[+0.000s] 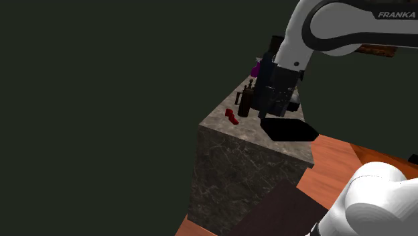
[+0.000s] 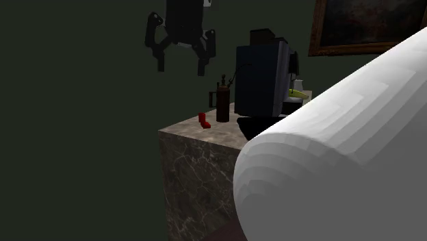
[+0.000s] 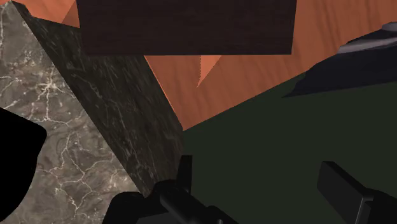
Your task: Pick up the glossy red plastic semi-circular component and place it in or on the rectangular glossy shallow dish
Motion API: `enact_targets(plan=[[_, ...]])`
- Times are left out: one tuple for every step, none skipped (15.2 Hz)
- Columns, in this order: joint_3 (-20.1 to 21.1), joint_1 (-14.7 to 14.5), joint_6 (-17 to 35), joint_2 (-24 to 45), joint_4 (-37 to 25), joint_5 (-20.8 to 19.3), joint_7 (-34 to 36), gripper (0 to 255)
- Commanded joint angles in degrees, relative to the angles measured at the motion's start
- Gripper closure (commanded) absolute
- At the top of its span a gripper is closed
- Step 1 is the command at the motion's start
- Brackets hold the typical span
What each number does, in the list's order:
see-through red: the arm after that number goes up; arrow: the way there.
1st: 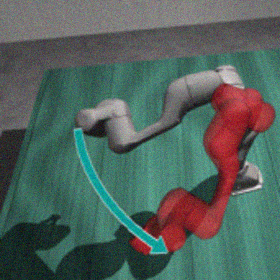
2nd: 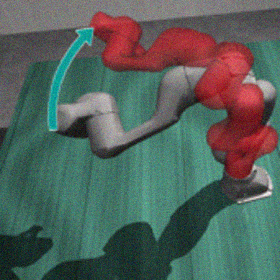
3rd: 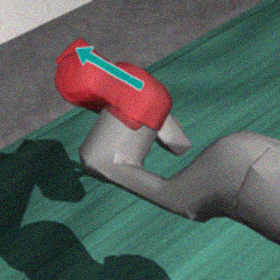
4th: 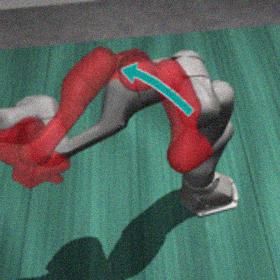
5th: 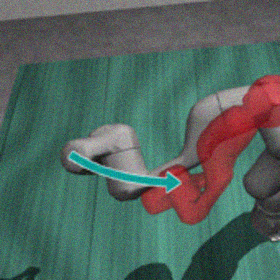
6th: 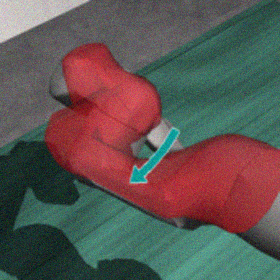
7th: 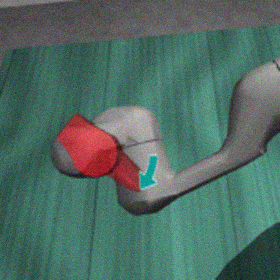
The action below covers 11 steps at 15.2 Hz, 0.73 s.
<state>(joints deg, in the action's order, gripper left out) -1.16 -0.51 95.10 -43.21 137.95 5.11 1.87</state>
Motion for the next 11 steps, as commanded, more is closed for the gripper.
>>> enact_targets(plan=[[0.0,0.0,0.0,0.0,0.0,0.0,0.0,0],[-0.4,0.3,1.5,1.7,-0.2,-0.5,-0.5,0],[-0.8,0.6,3.0,3.4,-0.4,-1.0,-1.1,0],[-1.2,0.8,4.5,5.2,-0.7,-1.5,-1.6,0],[-1.5,1.1,5.9,7.0,-1.1,-2.0,-2.1,0],[-1.9,1.4,7.3,8.9,-1.5,-2.4,-2.6,0],[-2.3,1.6,8.7,10.7,-2.0,-2.8,-3.0,0],[-2.7,1.9,10.0,12.6,-2.6,-3.2,-3.5,0],[-3.0,2.1,11.3,14.6,-3.3,-3.6,-3.9,0],[-3.4,2.4,12.6,16.5,-4.0,-3.9,-4.4,0],[-3.8,2.6,13.8,18.5,-4.8,-4.2,-4.8,0]])
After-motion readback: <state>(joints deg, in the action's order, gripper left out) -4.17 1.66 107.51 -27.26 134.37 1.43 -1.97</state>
